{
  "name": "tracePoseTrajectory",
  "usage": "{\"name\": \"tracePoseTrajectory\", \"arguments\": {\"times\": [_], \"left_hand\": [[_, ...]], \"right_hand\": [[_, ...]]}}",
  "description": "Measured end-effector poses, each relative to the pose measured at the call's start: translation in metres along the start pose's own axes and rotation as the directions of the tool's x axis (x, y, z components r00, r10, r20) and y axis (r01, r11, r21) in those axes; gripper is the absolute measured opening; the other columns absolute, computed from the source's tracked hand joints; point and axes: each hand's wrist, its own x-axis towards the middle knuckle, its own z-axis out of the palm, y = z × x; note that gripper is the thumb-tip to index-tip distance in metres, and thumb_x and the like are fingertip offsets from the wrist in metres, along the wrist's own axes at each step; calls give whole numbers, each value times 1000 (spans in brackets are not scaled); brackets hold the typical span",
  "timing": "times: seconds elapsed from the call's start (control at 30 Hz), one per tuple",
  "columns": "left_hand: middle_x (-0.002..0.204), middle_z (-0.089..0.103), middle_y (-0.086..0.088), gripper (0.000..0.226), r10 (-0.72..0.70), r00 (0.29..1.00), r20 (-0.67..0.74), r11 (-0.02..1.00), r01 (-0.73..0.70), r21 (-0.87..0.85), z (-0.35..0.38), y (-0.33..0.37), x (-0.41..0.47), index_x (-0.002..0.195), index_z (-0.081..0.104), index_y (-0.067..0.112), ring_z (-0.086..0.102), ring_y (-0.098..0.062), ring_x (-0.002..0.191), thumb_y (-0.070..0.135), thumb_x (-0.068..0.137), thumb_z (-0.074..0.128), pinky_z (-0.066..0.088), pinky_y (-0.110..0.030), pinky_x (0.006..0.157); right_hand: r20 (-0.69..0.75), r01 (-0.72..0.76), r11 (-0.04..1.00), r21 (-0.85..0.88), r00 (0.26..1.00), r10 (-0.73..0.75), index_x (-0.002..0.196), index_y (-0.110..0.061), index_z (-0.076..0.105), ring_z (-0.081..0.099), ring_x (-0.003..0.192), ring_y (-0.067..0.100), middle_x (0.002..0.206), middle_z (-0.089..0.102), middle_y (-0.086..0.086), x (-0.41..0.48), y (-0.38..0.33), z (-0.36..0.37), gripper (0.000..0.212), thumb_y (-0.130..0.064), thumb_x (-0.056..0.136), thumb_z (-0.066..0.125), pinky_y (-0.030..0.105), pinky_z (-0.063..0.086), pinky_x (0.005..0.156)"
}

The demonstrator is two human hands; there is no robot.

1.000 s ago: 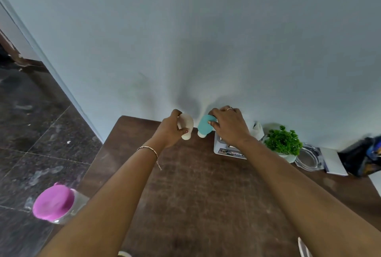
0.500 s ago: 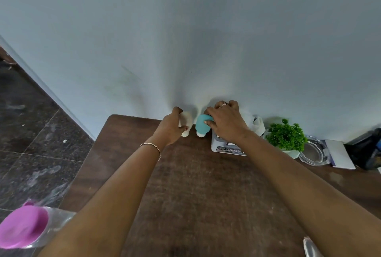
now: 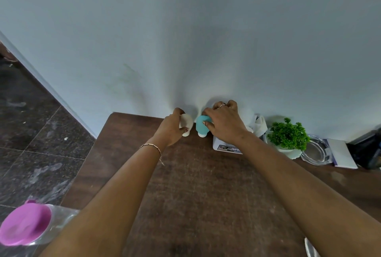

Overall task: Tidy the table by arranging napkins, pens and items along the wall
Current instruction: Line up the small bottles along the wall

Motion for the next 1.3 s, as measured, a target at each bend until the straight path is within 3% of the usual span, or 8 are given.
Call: {"name": "tracePoseTrajectory", "arguments": {"times": [0.27, 0.57, 0.67, 0.83, 0.93, 1.07, 1.2, 1.3], "left_hand": [[126, 56, -15, 71, -35, 999, -15, 998, 35, -46, -4, -4, -8, 136, 33, 17, 55, -31, 111, 11, 77, 73, 49, -38, 93], [151, 26, -12, 83, -231, 931, -284, 966, 184, -184, 25, 25, -87, 147, 17, 9, 20, -29, 143, 18, 82, 69, 27, -38, 114], [137, 46, -10, 67, -171, 970, -172, 968, 132, -214, 48, 36, -121, 136, 34, 9, 39, -27, 132, 24, 82, 70, 38, -36, 106], [124, 55, -9, 46, 27, 996, 86, 1000, -26, -12, 95, 34, -177, 121, 52, 12, 49, -26, 120, 32, 83, 67, 44, -39, 97], [139, 42, -11, 52, 69, 993, 95, 984, -84, 160, 119, 30, -202, 127, 46, 11, 39, -30, 130, 36, 85, 63, 41, -45, 102], [146, 38, -14, 54, 118, 990, 80, 981, -128, 144, 127, 30, -215, 128, 47, 8, 37, -31, 133, 34, 84, 64, 37, -42, 108], [145, 42, -13, 51, 134, 983, 122, 982, -148, 113, 127, 25, -217, 127, 54, 7, 38, -28, 134, 29, 82, 67, 34, -38, 112], [142, 45, -11, 42, 143, 975, 170, 985, -156, 71, 125, 23, -216, 117, 61, 10, 44, -25, 130, 26, 80, 70, 37, -38, 110]], "right_hand": [[-12, -35, 999, -1, 999, 35, 120, -24, 56, 52, 114, 22, 109, 66, 2, -3, -2, -3, 43, -46, 84, 59, 40, 20, 96], [-123, -215, 938, 273, 959, 256, 131, -29, 51, 28, 138, 21, 149, 34, -4, -78, -23, -37, 55, -42, 79, 67, 45, 18, 107], [-133, -316, 882, 349, 915, 380, 130, -32, 49, 26, 139, 19, 149, 32, -6, -129, -35, -48, 55, -42, 79, 67, 48, 18, 110], [-115, -589, 718, 370, 738, 665, 145, -37, 28, 7, 147, 25, 160, 1, -2, -234, -40, -51, 83, -47, 76, 73, 60, 14, 111], [-131, -720, 548, 426, 550, 825, 150, -37, 14, 2, 148, 28, 160, -9, 5, -294, -37, -43, 104, -48, 69, 78, 61, 16, 113], [-228, -787, 380, 486, 305, 925, 150, -21, 14, 7, 146, 27, 160, 0, 11, -348, -32, -25, 116, -41, 61, 86, 53, 20, 114], [-245, -757, 395, 521, 311, 918, 150, -10, 13, 15, 146, 27, 158, 13, 11, -366, -24, -8, 117, -38, 63, 86, 43, 24, 117], [-57, -667, 199, 718, 229, 972, 149, -12, 15, 41, 134, 23, 149, 38, 6, -370, -19, 5, 113, -34, 65, 86, 37, 35, 111]]}}
